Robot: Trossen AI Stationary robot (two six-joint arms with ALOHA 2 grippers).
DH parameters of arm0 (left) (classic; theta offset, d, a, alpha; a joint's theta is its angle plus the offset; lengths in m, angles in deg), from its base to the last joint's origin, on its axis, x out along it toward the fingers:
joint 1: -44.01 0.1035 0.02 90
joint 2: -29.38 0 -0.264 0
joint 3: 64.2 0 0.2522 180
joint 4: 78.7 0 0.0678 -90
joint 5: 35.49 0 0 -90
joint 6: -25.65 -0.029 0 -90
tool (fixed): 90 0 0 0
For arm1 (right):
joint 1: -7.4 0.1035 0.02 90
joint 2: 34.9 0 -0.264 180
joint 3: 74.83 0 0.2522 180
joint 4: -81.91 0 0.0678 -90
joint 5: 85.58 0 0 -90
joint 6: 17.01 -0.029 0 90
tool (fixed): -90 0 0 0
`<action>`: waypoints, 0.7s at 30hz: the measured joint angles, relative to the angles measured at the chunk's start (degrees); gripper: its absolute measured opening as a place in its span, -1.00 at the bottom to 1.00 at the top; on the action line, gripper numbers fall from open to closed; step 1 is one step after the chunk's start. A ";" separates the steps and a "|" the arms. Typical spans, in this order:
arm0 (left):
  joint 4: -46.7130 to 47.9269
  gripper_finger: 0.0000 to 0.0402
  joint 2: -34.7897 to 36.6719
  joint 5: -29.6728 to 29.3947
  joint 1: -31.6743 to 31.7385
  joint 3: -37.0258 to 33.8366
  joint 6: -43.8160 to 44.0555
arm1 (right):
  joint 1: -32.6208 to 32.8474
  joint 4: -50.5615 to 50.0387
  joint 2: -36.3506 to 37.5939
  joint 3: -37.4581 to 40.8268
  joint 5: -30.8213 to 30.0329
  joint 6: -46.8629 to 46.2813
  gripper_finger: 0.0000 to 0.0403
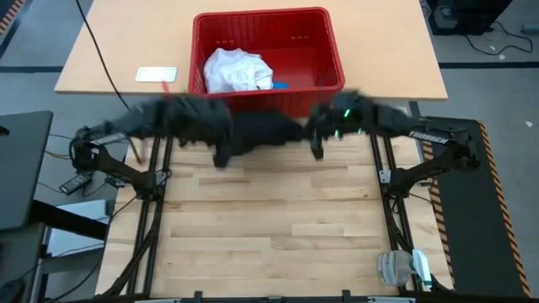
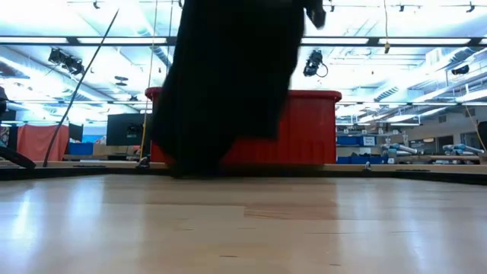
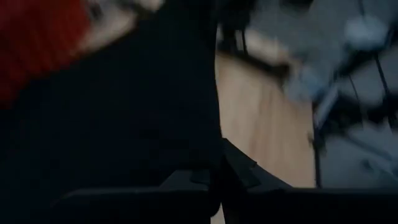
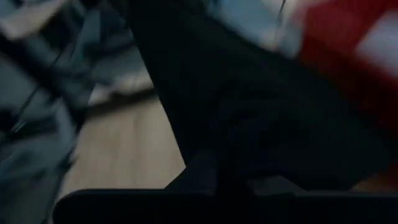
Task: Fold laundry
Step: Fold the black shirt
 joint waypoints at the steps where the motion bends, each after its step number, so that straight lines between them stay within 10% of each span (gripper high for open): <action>1: -1.50 -0.94 -0.03 -0.01 -2.66 -4.22 2.77 | 2.58 -0.70 -0.08 2.50 -0.15 -3.00 -0.91; 11: -43.14 -0.94 -0.16 -0.24 -23.31 -40.06 39.28 | 24.45 24.47 -0.50 27.77 -2.20 -33.60 -0.91; 21: -29.46 -0.93 0.03 -9.64 -12.32 -40.71 36.60 | 6.41 28.98 -7.32 28.79 -1.19 -25.12 -0.91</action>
